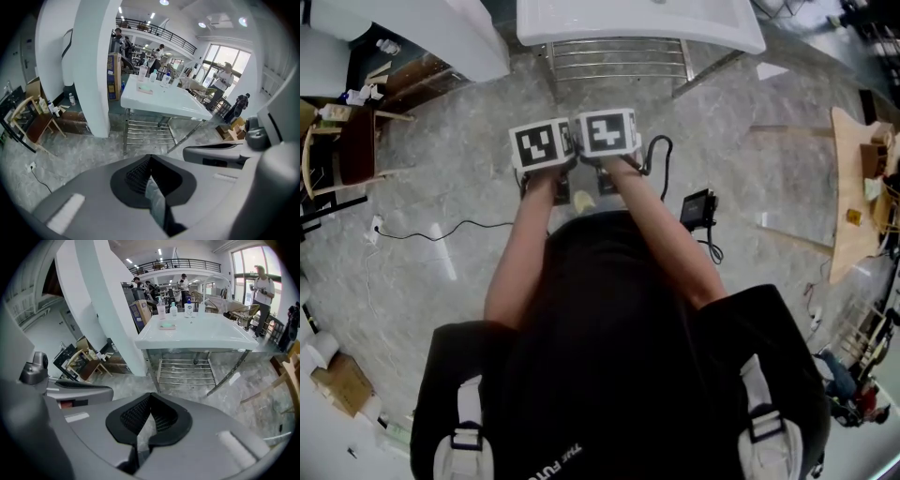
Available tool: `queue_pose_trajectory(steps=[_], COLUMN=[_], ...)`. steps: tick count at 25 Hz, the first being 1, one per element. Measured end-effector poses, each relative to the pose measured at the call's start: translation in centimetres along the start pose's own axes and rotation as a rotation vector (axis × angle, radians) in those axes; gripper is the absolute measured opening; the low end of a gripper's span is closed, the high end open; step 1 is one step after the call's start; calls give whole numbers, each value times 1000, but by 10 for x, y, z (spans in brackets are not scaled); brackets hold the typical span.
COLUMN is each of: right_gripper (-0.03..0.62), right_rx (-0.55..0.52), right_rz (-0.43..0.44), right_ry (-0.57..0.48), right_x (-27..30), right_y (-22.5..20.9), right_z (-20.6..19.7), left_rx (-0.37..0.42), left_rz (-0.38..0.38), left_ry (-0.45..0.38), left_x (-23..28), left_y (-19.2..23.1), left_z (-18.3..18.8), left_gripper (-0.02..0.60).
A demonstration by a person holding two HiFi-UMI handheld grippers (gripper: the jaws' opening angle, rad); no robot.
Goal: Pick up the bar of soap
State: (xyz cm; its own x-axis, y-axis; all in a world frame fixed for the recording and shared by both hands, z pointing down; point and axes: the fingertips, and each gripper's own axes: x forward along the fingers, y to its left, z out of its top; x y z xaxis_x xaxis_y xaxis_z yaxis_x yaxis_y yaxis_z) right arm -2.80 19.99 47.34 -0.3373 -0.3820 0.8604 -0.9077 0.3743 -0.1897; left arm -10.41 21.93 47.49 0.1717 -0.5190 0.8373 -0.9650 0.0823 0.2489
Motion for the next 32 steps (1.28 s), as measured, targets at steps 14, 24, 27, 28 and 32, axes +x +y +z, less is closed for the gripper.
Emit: queue_pose_trajectory(steps=[14, 24, 27, 28, 32], right_gripper=[15, 15, 15, 15, 15], right_rx=[-20, 19, 26, 28, 26], right_rz=[-41, -9, 3, 1, 21], right_ry=[-35, 17, 24, 43, 47], right_x=[48, 84, 95, 98, 111], right_y=[-41, -68, -75, -78, -81], right_z=[98, 150, 169, 172, 194], left_rx=[55, 40, 35, 29, 11], left_rz=[51, 24, 32, 33, 26], left_ry=[6, 45, 50, 57, 66], left_x=[53, 105, 117, 121, 135], left_y=[9, -3, -3, -3, -4], left_z=[93, 149, 169, 174, 193], left_gripper=[-2, -2, -2, -2, -2])
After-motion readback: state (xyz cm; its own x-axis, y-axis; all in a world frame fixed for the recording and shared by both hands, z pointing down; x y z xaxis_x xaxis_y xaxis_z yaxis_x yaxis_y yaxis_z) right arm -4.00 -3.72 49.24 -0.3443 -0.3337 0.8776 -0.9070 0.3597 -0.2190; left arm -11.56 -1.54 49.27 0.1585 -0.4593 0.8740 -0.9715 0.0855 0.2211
